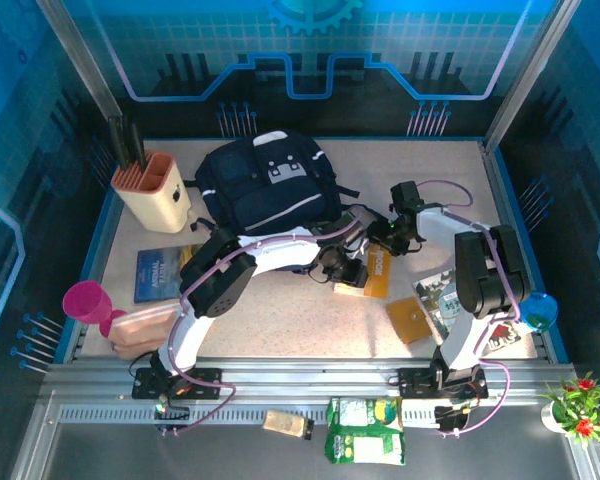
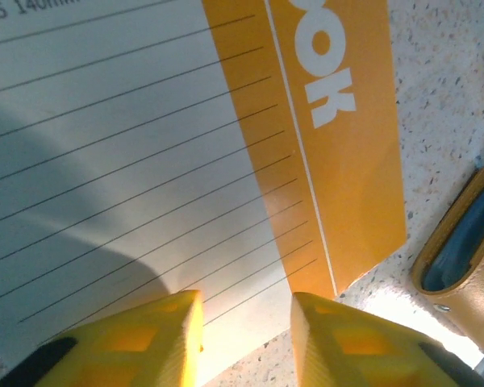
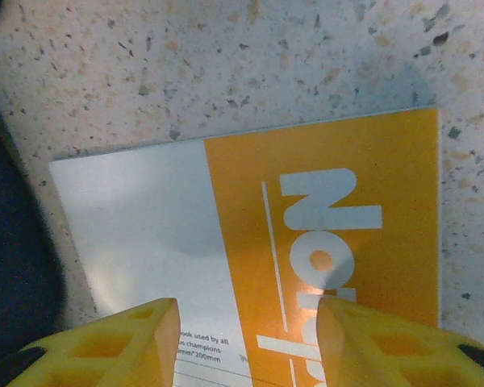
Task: Pack the student bag
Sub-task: Rotate the book at the center of the table.
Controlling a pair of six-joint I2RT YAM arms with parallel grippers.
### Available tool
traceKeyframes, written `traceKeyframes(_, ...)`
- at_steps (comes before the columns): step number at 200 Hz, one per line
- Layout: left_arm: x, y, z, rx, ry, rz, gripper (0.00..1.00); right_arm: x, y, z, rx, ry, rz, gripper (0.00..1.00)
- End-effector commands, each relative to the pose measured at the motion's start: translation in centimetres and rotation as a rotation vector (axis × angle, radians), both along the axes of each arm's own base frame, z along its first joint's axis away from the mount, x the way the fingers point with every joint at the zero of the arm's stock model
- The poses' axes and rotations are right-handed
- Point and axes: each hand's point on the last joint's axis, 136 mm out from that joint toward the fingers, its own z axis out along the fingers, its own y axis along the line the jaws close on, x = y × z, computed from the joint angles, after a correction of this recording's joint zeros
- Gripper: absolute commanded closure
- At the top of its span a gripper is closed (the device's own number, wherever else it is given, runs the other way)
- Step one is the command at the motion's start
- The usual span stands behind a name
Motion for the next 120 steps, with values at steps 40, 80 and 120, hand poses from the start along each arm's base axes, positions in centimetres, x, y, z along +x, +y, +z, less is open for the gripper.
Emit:
traceKeyframes(40,2.7,3.1,3.3,0.017,-0.065,0.207,0.58,-4.8,0.1,1.6,0.047,0.004,0.018,0.51)
traceKeyframes(80,4.0,3.8,1.3,0.083,-0.054,0.294,0.59,-7.7,0.1,-0.5,0.034,0.090,0.003,0.50)
traceKeyframes(120,4.4,4.1,-0.4,0.116,-0.026,0.326,0.58,-8.6,0.2,-1.5,0.033,0.138,0.005,0.48)
